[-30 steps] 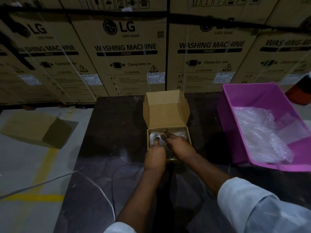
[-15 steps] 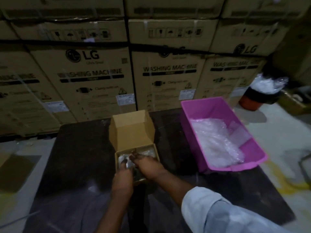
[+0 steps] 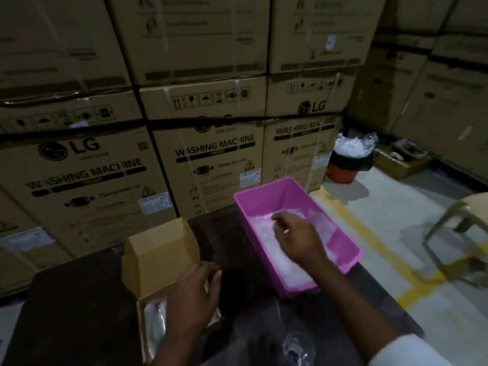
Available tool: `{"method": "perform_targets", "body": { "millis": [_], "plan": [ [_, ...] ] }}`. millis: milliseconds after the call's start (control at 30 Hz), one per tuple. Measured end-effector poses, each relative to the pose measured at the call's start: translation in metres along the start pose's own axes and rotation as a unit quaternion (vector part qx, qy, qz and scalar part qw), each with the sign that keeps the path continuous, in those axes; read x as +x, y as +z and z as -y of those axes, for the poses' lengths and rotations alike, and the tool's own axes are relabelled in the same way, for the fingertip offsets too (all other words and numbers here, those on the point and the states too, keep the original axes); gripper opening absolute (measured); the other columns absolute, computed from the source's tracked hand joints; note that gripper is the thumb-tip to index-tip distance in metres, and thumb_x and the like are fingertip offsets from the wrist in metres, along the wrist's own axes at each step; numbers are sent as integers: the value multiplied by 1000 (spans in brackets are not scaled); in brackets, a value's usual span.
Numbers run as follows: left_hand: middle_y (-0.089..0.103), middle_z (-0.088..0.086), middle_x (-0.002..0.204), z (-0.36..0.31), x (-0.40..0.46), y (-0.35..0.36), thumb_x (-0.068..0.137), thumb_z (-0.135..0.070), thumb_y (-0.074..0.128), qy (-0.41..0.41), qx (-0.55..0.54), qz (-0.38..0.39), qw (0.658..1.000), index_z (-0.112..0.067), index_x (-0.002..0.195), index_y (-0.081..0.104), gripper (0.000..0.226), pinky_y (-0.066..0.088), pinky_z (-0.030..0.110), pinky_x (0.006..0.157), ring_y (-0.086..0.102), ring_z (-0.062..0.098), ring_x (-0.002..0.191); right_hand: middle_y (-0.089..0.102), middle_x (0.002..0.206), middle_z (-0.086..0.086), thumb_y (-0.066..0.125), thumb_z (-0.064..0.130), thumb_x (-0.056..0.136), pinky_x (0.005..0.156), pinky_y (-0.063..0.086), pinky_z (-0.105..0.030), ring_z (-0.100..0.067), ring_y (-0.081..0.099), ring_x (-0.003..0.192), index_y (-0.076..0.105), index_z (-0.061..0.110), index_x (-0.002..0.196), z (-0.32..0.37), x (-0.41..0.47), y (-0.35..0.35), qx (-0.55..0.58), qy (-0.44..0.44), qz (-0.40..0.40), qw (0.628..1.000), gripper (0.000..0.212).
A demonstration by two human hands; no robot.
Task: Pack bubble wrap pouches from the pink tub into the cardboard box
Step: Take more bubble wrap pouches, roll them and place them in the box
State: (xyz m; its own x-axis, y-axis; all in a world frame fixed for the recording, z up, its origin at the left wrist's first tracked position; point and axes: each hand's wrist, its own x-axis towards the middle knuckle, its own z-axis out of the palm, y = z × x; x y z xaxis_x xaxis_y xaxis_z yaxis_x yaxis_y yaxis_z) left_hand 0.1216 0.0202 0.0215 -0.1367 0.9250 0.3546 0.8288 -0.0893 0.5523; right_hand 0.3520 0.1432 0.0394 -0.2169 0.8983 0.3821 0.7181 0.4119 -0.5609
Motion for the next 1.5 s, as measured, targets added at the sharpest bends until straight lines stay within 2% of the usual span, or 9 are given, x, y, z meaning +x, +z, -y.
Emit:
{"method": "perform_targets", "body": {
  "millis": [133, 267, 633, 833, 1000, 1167, 1300, 1400, 1500],
  "plan": [
    [63, -16, 94, -48, 40, 26, 87, -36, 57, 97, 11, 72, 993, -29, 93, 68, 14, 46, 17, 72, 59, 1, 85, 58, 125, -8, 58, 34, 91, 87, 47, -32, -25, 57, 113, 47, 15, 132, -70, 20, 2, -225, 143, 204, 942, 47],
    [63, -16, 113, -86, 95, 60, 89, -41, 53, 155, 25, 149, 976, -32, 114, 64, 29, 47, 23, 86, 58, 4, 102, 56, 125, -8, 55, 26, 90, 88, 48, -33, -25, 57, 108, 45, 16, 131, -98, 18, 20, -298, 137, 221, 918, 43],
    [32, 4, 154, -101, 161, 145, 93, -38, 54, 128, 216, 414, 875, -22, 150, 26, 65, 30, 37, 113, 34, 23, 139, 70, 107, -10, 50, 27, 94, 83, 44, -27, -25, 63, 100, 72, 8, 100, -121, 31, 18, -103, 198, 211, 952, 29],
    [41, 6, 144, -86, 150, 173, 88, -28, 56, 99, 256, 416, 867, -24, 144, 35, 60, 39, 40, 104, 46, 27, 127, 64, 108, -5, 47, 18, 95, 56, 46, -13, -10, 56, 71, 56, 4, 129, -121, 32, 26, -79, 184, 340, 919, 38],
    [29, 8, 152, -79, 152, 180, 87, -18, 51, 115, 296, 372, 872, -23, 139, 44, 52, 32, 43, 105, 39, 29, 129, 53, 132, -8, 53, 6, 86, 93, 49, -31, -26, 57, 114, 50, 14, 134, -125, 27, 34, -151, 185, 261, 935, 48],
    [45, 5, 142, -78, 154, 182, 88, -21, 44, 98, 274, 339, 895, -22, 131, 53, 45, 33, 40, 102, 43, 27, 124, 55, 114, -17, 65, 5, 78, 61, 42, -32, -32, 65, 83, 57, 9, 115, -117, 26, 30, -303, 101, 214, 923, 38],
    [54, 4, 130, -79, 155, 182, 89, -26, 43, 91, 242, 323, 911, -22, 126, 56, 40, 37, 39, 98, 49, 26, 116, 62, 70, -10, 88, 9, 28, 34, 25, -21, -21, 49, 34, 69, 12, 65, -119, 35, 40, -338, 82, 194, 917, 41],
    [57, 3, 127, -80, 157, 182, 90, -30, 44, 75, 207, 311, 925, -23, 125, 58, 39, 38, 39, 97, 51, 25, 115, 64, 71, -17, 84, 12, 50, 38, 39, -26, -27, 55, 42, 67, -1, 98, -114, 49, 36, -350, 97, 175, 915, 53],
    [58, 2, 127, -81, 160, 183, 90, -29, 45, 85, 178, 302, 933, -24, 126, 58, 38, 40, 38, 97, 53, 25, 115, 62, 111, -21, 48, 16, 92, 67, 37, -32, -35, 62, 94, 48, 10, 124, -109, 59, 25, -308, 191, 192, 912, 32]
  ]
}}
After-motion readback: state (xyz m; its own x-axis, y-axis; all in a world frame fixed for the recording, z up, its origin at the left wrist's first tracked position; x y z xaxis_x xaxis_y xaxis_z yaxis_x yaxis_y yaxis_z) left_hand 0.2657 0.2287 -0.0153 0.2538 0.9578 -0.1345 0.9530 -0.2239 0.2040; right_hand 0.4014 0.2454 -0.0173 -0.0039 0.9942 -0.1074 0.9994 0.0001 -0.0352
